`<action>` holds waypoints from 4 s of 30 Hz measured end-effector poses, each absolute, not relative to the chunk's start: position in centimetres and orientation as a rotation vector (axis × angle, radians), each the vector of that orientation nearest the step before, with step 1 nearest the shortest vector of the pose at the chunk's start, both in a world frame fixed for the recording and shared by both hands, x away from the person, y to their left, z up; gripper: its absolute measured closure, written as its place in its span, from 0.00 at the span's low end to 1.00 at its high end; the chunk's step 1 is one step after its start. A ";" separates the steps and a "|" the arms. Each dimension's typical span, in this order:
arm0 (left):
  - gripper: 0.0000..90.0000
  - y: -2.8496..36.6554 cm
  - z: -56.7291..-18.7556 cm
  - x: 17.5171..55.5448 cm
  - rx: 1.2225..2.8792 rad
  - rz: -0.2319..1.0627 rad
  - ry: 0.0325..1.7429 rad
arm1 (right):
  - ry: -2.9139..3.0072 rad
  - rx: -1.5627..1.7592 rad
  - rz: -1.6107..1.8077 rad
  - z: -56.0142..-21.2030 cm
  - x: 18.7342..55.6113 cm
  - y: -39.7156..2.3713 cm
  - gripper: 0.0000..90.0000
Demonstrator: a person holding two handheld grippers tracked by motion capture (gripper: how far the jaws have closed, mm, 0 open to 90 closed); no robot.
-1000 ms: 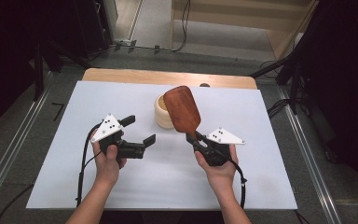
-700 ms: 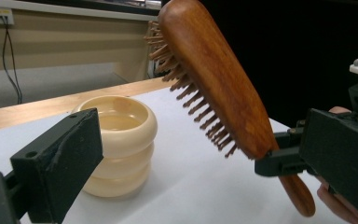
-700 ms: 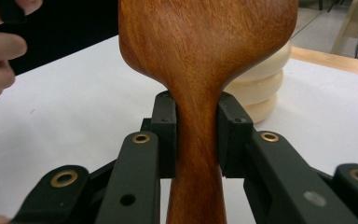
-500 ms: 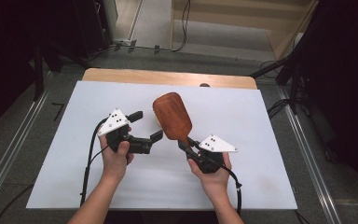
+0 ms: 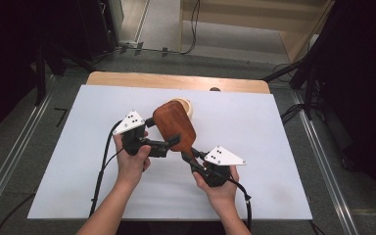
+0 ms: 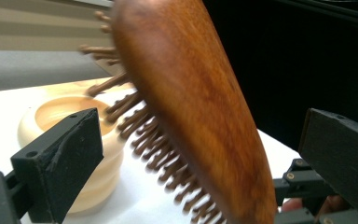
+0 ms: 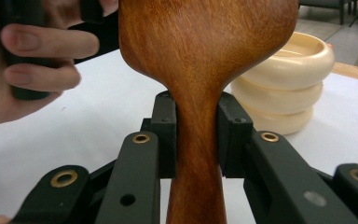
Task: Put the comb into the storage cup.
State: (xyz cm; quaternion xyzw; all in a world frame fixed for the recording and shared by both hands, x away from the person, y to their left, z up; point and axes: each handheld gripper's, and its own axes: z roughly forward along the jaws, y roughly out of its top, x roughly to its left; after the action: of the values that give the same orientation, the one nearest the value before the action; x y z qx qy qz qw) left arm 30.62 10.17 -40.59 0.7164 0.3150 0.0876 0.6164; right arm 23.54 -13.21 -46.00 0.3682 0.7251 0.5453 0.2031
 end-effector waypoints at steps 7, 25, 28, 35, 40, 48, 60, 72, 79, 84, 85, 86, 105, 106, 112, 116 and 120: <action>0.09 9.2 -40.5 30.8 1.663 0.179 0.738 | 2.027 1.004 1.531 -46.0 23.3 -12.8 0.79; 0.53 9.1 -40.8 31.7 1.636 -0.029 0.739 | 2.014 1.023 1.566 -47.0 23.7 -12.9 0.78; 0.57 9.2 -40.7 31.8 1.648 -0.053 0.715 | 2.016 1.014 1.549 -47.0 23.8 -12.8 0.78; 0.63 9.3 -40.4 31.6 1.658 -0.069 0.661 | 2.022 0.995 1.549 -47.0 23.9 -12.7 0.78; 0.66 9.4 -39.8 31.4 1.670 -0.020 0.654 | 2.028 0.978 1.580 -46.8 24.1 -13.0 0.67; 0.67 10.2 -39.3 31.8 1.663 0.001 0.667 | 2.023 0.970 1.588 -45.9 23.9 -14.7 0.17; 0.67 11.0 -38.7 32.3 1.652 0.029 0.677 | 1.962 1.035 1.602 -46.6 23.0 -20.4 0.00; 0.66 11.3 -37.8 33.0 1.626 0.050 0.690 | 1.908 1.098 1.516 -48.3 21.4 -25.7 0.00; 0.66 11.5 -37.2 33.6 1.611 0.058 0.693 | 1.869 1.132 1.492 -48.8 20.5 -28.0 0.00; 0.66 11.7 -36.7 34.0 1.611 0.071 0.691 | 1.846 1.155 1.466 -49.4 20.0 -29.8 0.00; 0.66 11.8 -36.6 34.0 1.609 0.070 0.693 | 1.846 1.155 1.466 -49.4 20.0 -29.8 0.00; 0.66 11.8 -36.5 34.1 1.605 0.074 0.696 | 1.839 1.161 1.457 -49.6 19.9 -30.1 0.00; 0.66 12.2 -35.1 35.5 1.580 0.131 0.713 | 1.806 1.170 1.408 -51.0 18.9 -33.4 0.00; 0.66 12.1 -35.0 35.6 1.579 0.129 0.712 | 1.812 1.163 1.405 -51.0 18.9 -33.4 0.00; 0.66 11.9 -34.5 36.3 1.573 0.145 0.713 | 1.828 1.150 1.403 -51.1 18.8 -33.1 0.00; 0.66 11.7 -33.9 36.8 1.567 0.160 0.712 | 1.829 1.145 1.403 -51.3 18.9 -33.2 0.00; 0.66 11.5 -33.5 37.4 1.563 0.168 0.710 | 1.832 1.147 1.409 -51.3 18.8 -33.2 0.00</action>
State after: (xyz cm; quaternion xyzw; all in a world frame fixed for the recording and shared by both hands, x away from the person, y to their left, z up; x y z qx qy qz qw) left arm 37.37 11.49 -33.54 0.6881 0.3126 0.0740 0.6506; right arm 18.84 -33.17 -51.29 0.4272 0.6822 0.5248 0.2769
